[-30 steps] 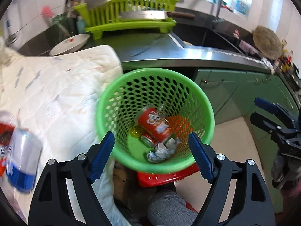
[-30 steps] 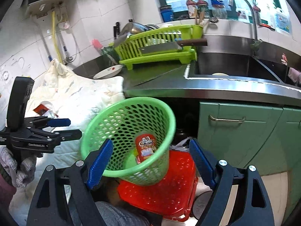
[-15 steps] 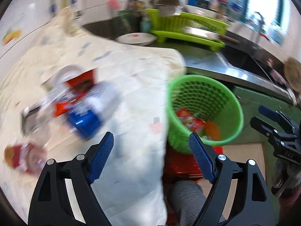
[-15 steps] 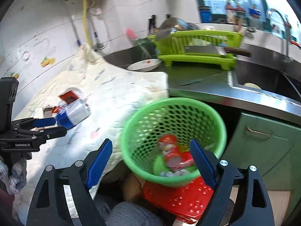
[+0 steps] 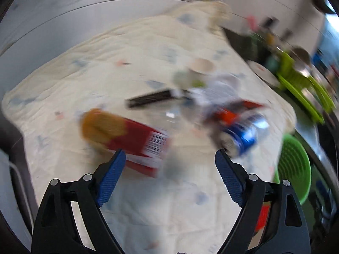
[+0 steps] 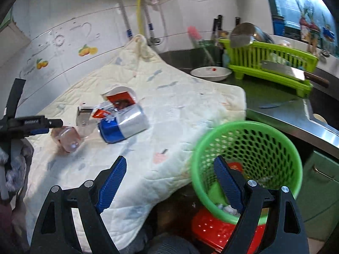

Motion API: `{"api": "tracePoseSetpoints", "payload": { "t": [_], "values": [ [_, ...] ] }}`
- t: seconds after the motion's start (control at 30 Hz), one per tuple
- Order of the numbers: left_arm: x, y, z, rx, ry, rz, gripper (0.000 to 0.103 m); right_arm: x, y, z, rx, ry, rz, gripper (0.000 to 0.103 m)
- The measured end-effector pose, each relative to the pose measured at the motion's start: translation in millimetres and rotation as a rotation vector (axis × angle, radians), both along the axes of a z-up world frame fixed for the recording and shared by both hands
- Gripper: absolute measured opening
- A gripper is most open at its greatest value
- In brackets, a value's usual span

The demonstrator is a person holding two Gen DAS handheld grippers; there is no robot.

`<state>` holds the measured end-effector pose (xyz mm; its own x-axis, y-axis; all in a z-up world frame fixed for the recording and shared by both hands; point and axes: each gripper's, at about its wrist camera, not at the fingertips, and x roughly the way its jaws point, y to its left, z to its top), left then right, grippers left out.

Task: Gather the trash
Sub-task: 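Lower the left tool over the drink bottle while the right reaches the orange snack bag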

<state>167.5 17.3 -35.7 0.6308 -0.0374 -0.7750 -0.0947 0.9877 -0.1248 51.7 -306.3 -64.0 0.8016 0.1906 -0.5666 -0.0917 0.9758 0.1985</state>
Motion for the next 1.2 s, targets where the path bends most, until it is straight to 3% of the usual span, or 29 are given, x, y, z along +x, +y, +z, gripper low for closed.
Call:
{"api": "tracePoseSetpoints", "payload": {
  "t": [0.2, 0.47, 0.63, 0.9, 1.2],
  "values": [
    [23.6, 53.3, -10.7, -0.074, 0.054, 0.202, 0.089, 12.6, 14.7, 1.9, -0.001, 0.000, 0.049, 0.082],
    [53.1, 89.8, -40.7, -0.236, 0.138, 0.343, 0.090, 31.2, 27.5, 6.0, -0.017, -0.002, 0.097, 0.082],
    [64.4, 93.5, -56.3, -0.293, 0.188, 0.391, 0.090, 44.9, 35.3, 9.0, -0.023, -0.006, 0.125, 0.082],
    [77.5, 92.2, -73.2, -0.311, 0.238, 0.458, 0.092, 78.9, 50.4, 15.2, -0.037, 0.001, 0.170, 0.082],
    [81.0, 93.4, -74.8, -0.353, 0.247, 0.466, 0.092, 132.7, 79.9, 17.3, -0.042, 0.010, 0.195, 0.082]
  ]
}}
